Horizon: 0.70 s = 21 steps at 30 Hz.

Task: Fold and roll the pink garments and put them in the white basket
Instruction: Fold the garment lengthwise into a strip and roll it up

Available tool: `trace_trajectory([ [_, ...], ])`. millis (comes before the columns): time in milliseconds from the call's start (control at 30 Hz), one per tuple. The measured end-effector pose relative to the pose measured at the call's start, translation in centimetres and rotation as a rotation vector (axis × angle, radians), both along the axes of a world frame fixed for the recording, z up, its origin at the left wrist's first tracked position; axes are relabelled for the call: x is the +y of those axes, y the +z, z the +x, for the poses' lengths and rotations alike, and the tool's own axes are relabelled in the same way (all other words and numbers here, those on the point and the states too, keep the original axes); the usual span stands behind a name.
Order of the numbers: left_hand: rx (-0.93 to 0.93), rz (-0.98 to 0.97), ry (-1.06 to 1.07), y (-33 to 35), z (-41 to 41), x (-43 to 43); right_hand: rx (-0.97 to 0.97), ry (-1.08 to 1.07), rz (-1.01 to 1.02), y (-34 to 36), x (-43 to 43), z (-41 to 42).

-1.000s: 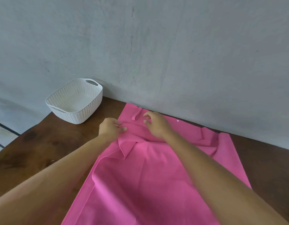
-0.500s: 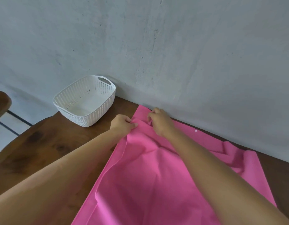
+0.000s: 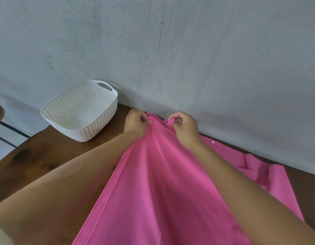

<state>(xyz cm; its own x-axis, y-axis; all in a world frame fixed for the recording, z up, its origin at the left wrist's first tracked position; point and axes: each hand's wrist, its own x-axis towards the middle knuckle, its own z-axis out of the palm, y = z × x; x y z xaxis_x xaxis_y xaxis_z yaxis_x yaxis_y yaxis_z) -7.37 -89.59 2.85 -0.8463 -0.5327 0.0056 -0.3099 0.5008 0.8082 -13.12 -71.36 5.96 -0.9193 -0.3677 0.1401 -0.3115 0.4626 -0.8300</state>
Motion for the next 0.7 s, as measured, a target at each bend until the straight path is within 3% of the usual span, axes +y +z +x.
trace_trajectory([
  [233, 0.060, 0.096, 0.004, 0.1, 0.9, 0.0, -0.021, 0.088, -0.047, -0.3, 1.3, 0.8],
  [500, 0.143, 0.139, 0.000, 2.0, 2.9, -0.8, 0.137, 0.071, 0.174, -1.2, 7.9, 3.9],
  [700, 0.221, 0.137, -0.044, 3.8, 5.7, -0.5, 0.271, -0.013, 0.636, -0.5, 17.6, 3.8],
])
